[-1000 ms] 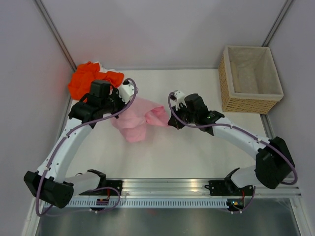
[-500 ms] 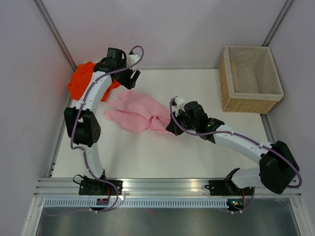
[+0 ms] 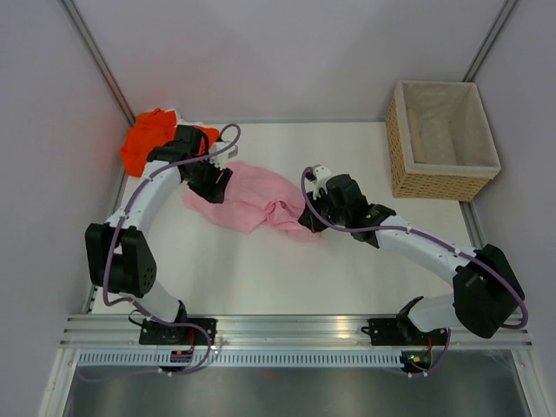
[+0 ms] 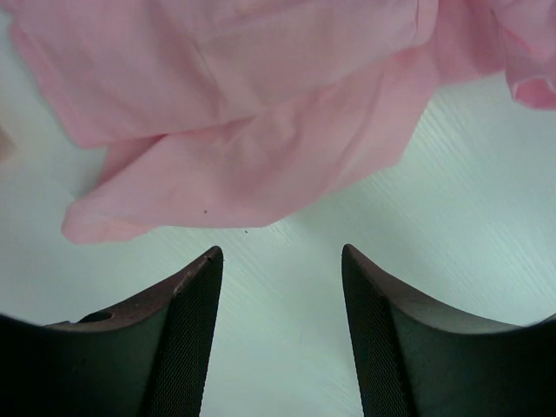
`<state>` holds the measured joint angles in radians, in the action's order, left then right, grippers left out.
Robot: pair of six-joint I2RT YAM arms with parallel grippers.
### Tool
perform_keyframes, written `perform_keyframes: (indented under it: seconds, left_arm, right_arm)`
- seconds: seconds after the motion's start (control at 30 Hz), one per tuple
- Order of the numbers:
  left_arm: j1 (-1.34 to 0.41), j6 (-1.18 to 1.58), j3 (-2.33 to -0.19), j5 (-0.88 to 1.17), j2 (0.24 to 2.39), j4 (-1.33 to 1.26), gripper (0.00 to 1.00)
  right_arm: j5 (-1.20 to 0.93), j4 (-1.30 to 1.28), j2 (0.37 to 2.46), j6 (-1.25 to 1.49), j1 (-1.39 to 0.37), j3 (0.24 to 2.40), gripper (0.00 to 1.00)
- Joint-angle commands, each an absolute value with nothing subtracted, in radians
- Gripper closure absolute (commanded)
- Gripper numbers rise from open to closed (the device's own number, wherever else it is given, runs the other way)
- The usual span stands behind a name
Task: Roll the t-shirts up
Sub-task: Flatten the tshirt
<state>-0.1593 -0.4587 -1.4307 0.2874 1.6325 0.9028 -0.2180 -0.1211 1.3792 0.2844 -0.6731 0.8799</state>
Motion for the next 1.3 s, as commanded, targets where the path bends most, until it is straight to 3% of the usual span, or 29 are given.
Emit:
perform_keyframes:
  seconds: [0.0,0.23,0.6,0.87,0.97,1.0,1.07,1.1,1.13,1.27]
  left_arm:
    - [-0.181,-0.525,-1.309,0.200,1.657,0.824,0.38]
    - [-0.161,-0.485,-1.319,0.006,1.716,0.637,0.36]
    - [-0.063,-0.733,-1.295,0.037,1.810,0.617,0.21]
    - [-0.028,-0.739,-1.333,0.074,1.910,0.608,0.26]
    - [-0.014,-0.738,-1.310,0.118,1.881,0.586,0.39]
    - [-0.011,-0.730,-1.309,0.127,1.872,0.586,0.56]
    - [-0.005,-0.716,-1.296,0.130,1.843,0.588,0.75]
    - [-0.002,-0.716,-1.289,0.140,1.830,0.586,0.92]
    - [-0.003,-0.718,-1.269,0.146,1.819,0.586,0.97]
    - [0.057,-0.713,-1.250,0.183,1.781,0.574,0.98]
  right_arm:
    - [-0.190,-0.123,1.347,0.278,-0.666,0.905,1.00]
    - [-0.179,-0.146,1.345,0.261,-0.661,0.916,1.00]
    - [-0.176,-0.161,1.319,0.239,-0.620,0.902,1.00]
    - [-0.189,-0.163,1.328,0.244,-0.604,0.904,1.00]
    - [-0.189,-0.163,1.324,0.248,-0.601,0.907,1.00]
    - [-0.189,-0.163,1.322,0.250,-0.601,0.911,1.00]
    - [-0.186,-0.170,1.312,0.252,-0.598,0.917,1.00]
    - [-0.178,-0.176,1.309,0.253,-0.598,0.922,1.00]
    - [-0.173,-0.178,1.301,0.250,-0.594,0.923,1.00]
    - [-0.160,-0.195,1.253,0.238,-0.575,0.951,1.00]
